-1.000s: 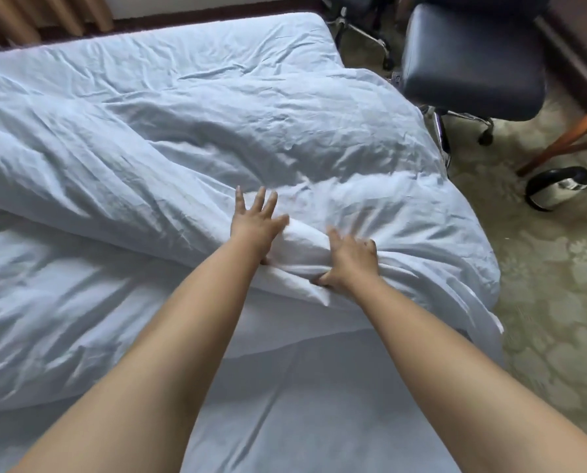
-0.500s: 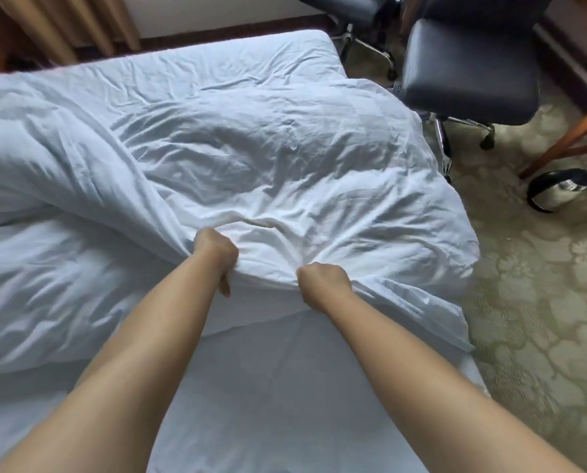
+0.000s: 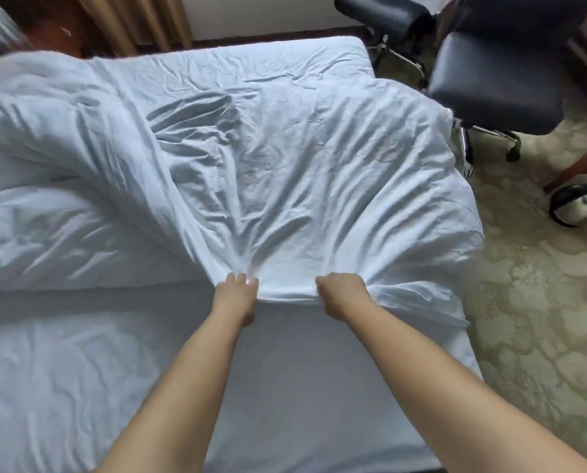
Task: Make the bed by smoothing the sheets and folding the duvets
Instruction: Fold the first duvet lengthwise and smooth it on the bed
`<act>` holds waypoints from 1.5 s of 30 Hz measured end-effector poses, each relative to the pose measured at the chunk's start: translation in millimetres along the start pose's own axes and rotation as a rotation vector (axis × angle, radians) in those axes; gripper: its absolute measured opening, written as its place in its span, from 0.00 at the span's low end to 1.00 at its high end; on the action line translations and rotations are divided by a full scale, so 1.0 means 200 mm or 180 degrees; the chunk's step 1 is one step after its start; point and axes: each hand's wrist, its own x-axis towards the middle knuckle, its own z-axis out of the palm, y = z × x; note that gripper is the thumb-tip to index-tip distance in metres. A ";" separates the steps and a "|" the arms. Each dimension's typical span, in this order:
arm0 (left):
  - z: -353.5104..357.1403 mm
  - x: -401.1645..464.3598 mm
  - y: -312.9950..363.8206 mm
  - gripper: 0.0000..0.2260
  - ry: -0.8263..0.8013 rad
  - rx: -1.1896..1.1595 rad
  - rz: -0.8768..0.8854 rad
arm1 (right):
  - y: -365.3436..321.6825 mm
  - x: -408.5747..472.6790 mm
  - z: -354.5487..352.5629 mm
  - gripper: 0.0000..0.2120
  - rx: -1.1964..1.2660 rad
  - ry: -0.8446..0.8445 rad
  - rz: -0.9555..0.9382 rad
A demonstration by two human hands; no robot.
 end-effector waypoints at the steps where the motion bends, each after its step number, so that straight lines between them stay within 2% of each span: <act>1: -0.03 0.00 0.01 0.27 0.0045 0.0019 0.0008 | 0.00 -0.01 -0.01 0.16 0.0013 0.0222 0.0036; 3: -0.09 0.00 0.02 0.26 0.0086 0.0013 -0.0004 | 0.01 -0.05 0.00 0.14 0.0121 0.0413 0.0107; 8: -0.06 -0.22 0.04 0.22 -0.0068 -0.0477 0.0043 | -0.03 -0.25 0.13 0.13 0.0584 -0.0653 0.0035; 11: 0.00 -0.34 0.08 0.20 -0.0248 -0.0422 0.0108 | -0.11 -0.28 0.13 0.18 0.0451 -0.0887 -0.0111; 15: 0.01 -0.43 0.03 0.21 -0.0689 -0.0390 0.0179 | -0.18 -0.30 0.11 0.15 0.0551 -0.1283 0.0013; 17: 0.00 -0.49 -0.03 0.21 -0.1067 -0.0416 0.0185 | -0.22 -0.33 0.09 0.17 0.0570 -0.1223 0.0148; 19: 0.00 -0.56 -0.12 0.22 -0.1098 -0.0436 0.0145 | -0.29 -0.37 0.04 0.19 0.0660 -0.1022 0.0286; 25: -0.09 -0.77 -0.53 0.26 -0.0364 -0.0554 0.0255 | -0.71 -0.41 -0.19 0.22 0.0665 -0.0210 0.0508; 32: -0.14 -0.89 -0.97 0.27 0.0143 -0.0526 0.0374 | -1.18 -0.36 -0.33 0.21 0.0541 0.0202 0.0364; 39: -0.16 -0.63 -1.26 0.25 0.0302 -0.0033 0.0567 | -1.31 -0.01 -0.47 0.23 0.0640 0.0255 0.0365; 45: -0.19 -0.23 -1.48 0.23 0.0090 0.0273 0.0555 | -1.28 0.53 -0.56 0.22 0.0982 0.0317 0.0410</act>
